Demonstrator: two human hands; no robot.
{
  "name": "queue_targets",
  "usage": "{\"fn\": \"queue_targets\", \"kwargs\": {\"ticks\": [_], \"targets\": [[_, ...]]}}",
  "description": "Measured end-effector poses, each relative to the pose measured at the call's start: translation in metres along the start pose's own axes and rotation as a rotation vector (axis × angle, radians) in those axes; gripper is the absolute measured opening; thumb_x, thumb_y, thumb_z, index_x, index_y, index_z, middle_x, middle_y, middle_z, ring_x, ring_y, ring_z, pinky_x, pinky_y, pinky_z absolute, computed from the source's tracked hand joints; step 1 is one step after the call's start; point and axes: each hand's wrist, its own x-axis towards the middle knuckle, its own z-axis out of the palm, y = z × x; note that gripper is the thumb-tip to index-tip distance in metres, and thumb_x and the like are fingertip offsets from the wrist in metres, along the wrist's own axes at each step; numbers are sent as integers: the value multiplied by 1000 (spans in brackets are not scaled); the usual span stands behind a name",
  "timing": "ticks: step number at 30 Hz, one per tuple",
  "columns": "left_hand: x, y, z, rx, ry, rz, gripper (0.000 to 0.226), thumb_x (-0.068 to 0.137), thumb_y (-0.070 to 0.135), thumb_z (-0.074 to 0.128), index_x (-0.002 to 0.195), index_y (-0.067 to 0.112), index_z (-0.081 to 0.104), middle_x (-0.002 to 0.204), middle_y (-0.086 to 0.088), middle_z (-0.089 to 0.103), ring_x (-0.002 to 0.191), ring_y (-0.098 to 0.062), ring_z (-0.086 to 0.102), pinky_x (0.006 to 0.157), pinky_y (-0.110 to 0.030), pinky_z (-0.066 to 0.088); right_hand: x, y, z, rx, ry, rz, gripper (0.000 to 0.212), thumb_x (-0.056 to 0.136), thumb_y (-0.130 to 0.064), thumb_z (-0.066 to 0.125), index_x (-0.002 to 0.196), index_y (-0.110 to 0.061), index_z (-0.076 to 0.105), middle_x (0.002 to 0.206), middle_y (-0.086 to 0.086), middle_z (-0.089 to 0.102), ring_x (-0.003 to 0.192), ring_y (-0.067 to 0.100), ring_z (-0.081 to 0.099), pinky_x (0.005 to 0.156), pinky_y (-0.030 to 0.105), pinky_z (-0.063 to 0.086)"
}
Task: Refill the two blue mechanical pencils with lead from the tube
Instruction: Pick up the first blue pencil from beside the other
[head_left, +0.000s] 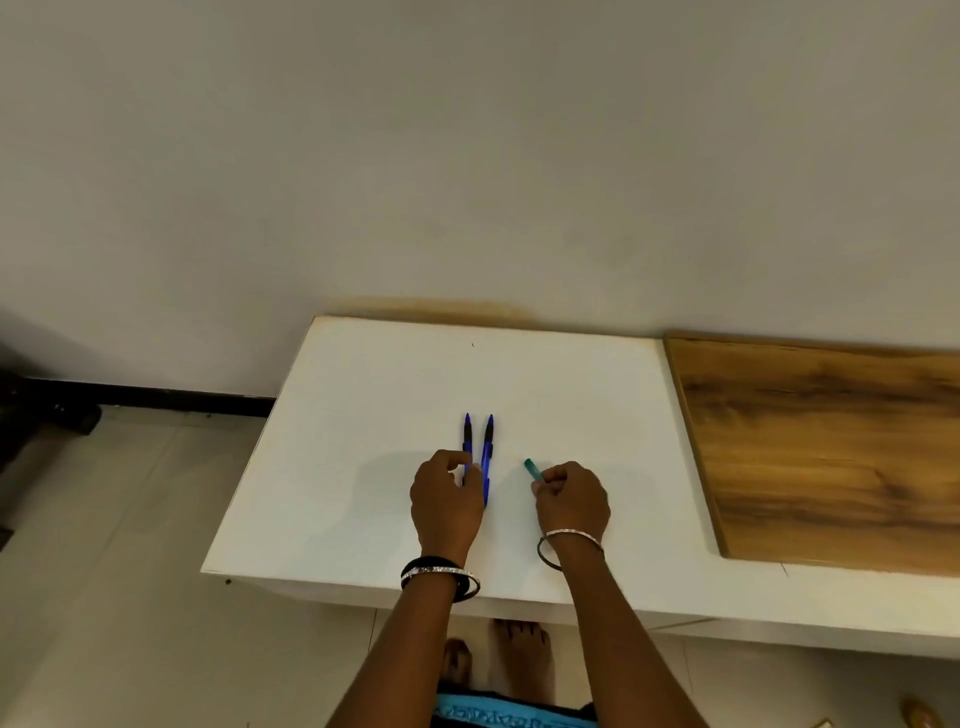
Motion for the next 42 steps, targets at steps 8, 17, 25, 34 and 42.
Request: {"fn": "queue_targets", "kwargs": {"ticks": [8,17,25,34,42], "targets": [[28,-12,-1,28,44,-48,23,88,20,63,110,13,66,111,-1,67,98,-16,61,79,-24,43,30,-7,-17,147,113,202,18,68,-17,86,81,-10,75,85,6,74,78,21,66,70,24,46],[56,-14,5,185,-58,-63,30,80,39,73,100,18,67,92,2,67,85,-14,61,69,-26,44,34,-14,-19,54,156,208,31,67,-24,88,88,-8,71,90,7,72,87,25,66,74,28,46],[68,-10,8,324,-78,-23,33,78,42,73,101,21,62,87,6,61,78,-10,56,64,-21,41,19,-53,33,12,17,-85,26,82,-41,73,87,-16,67,76,-4,65,68,8,59,59,15,44],[74,-4,3,202,-27,-31,16,88,35,63,97,22,63,75,15,53,74,-9,55,68,-23,40,23,-59,44,-120,-48,0,22,75,-34,78,81,-14,73,76,-2,71,62,8,58,54,17,40],[64,7,4,162,-254,320,41,88,1,58,115,33,61,115,6,59,95,-8,59,84,-18,47,38,-60,13,430,-175,265,23,76,-28,75,67,-7,74,63,7,74,56,19,71,52,26,55]]}}
